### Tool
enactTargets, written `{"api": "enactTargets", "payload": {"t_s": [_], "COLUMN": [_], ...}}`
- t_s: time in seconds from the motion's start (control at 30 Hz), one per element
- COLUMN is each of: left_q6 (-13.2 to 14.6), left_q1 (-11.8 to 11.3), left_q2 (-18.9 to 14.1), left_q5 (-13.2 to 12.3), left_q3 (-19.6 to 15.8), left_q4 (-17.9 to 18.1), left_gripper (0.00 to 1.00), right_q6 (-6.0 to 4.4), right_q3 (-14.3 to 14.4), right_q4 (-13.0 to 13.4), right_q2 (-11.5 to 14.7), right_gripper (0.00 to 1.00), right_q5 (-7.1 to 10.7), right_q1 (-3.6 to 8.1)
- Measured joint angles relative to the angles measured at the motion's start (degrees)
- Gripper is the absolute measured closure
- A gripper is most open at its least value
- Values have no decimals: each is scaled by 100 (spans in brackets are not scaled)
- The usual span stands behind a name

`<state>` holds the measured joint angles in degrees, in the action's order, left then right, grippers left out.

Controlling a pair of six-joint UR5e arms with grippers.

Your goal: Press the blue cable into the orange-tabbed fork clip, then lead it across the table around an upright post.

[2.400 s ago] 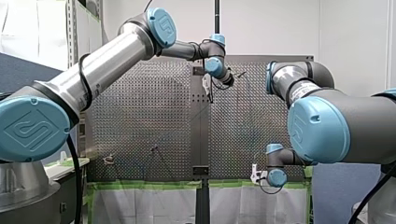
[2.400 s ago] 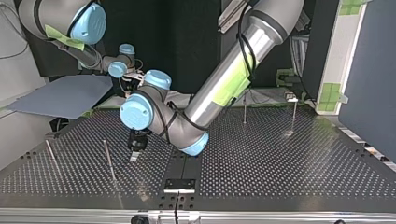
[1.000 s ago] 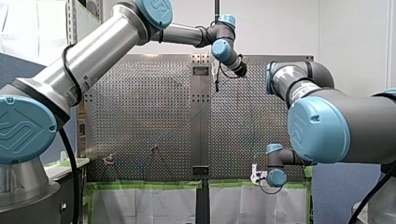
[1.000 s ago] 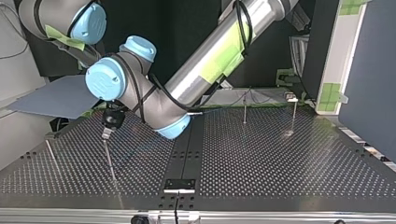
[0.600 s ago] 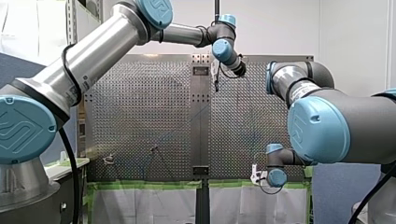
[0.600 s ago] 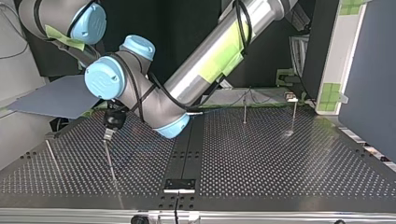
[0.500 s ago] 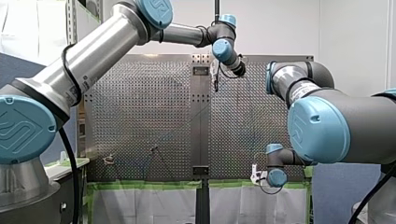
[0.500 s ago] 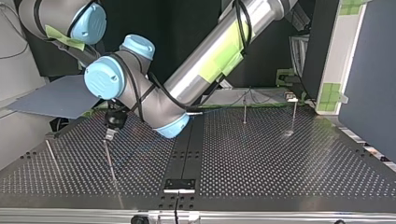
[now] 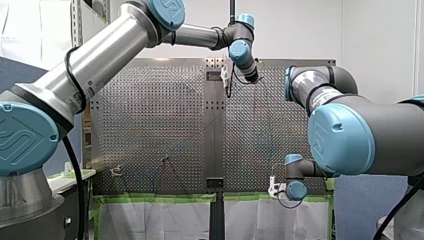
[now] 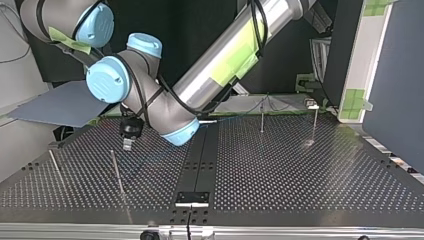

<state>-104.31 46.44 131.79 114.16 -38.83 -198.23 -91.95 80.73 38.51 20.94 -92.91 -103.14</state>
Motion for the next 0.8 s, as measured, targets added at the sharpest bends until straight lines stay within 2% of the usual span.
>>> {"api": "enactTargets", "payload": {"t_s": [0.47,0.8], "left_q6": [-9,-10], "left_q1": [25,33], "left_q2": [0,-1], "left_q5": [747,858], "left_q3": [0,-3], "left_q4": [-68,-68], "left_gripper": [0,0], "right_q6": [0,0], "right_q3": [0,1], "right_q4": [8,3], "right_q2": [-2,-5], "right_gripper": [99,99], "right_q5": [0,32], "right_q1": [-5,-5]}}
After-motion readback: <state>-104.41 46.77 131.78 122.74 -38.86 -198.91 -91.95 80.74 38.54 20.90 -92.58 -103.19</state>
